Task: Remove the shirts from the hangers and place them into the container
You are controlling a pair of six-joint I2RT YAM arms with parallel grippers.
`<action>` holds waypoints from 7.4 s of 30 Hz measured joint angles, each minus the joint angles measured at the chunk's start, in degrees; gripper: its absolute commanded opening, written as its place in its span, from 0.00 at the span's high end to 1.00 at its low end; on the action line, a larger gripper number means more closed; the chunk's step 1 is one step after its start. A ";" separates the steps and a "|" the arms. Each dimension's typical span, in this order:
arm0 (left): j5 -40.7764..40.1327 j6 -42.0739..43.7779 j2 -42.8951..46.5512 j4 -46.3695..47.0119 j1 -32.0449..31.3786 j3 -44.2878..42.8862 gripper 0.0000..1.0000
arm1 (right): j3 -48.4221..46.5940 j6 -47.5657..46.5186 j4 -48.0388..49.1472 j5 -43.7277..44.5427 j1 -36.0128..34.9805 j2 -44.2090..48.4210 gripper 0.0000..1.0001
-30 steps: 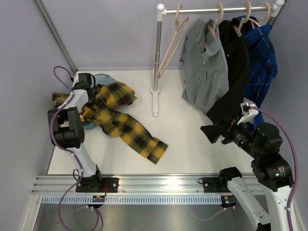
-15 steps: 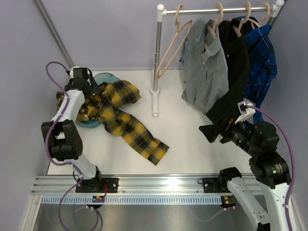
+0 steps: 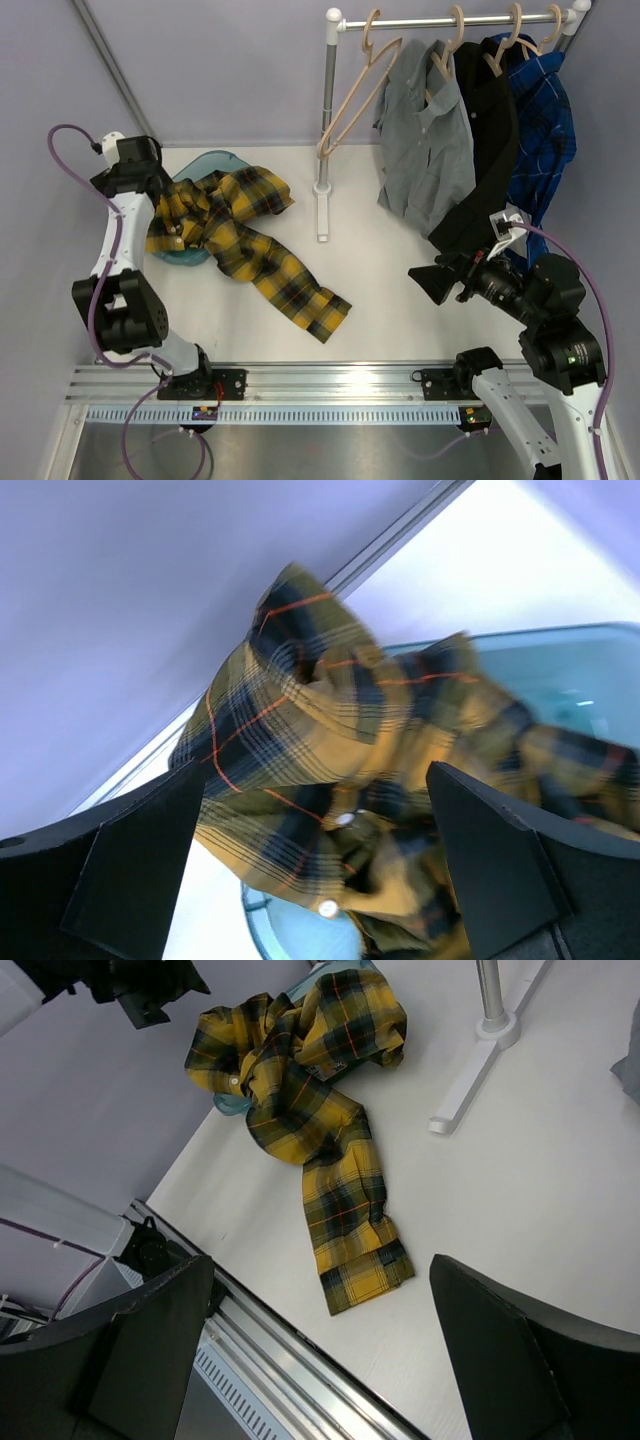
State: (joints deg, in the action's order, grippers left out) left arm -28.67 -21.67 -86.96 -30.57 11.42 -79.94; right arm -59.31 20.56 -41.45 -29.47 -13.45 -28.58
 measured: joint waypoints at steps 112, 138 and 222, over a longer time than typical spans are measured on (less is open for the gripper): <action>7.93 -12.44 -10.10 1.92 -51.84 21.44 1.00 | 2.49 -2.40 -9.35 3.10 -0.81 12.63 0.00; -7.26 3.76 -13.40 3.65 -11.28 -3.58 1.00 | 1.57 -3.04 -6.62 3.04 -0.81 7.91 0.01; -11.85 6.27 -36.39 -13.22 -41.90 -32.13 0.02 | 2.03 -4.15 -7.96 4.87 -0.81 7.98 0.00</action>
State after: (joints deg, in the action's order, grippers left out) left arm -40.51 -15.40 -123.35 -43.79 -30.48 -112.07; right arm -57.28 16.40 -49.41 -24.60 -14.26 -20.60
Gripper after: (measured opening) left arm 0.987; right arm 0.993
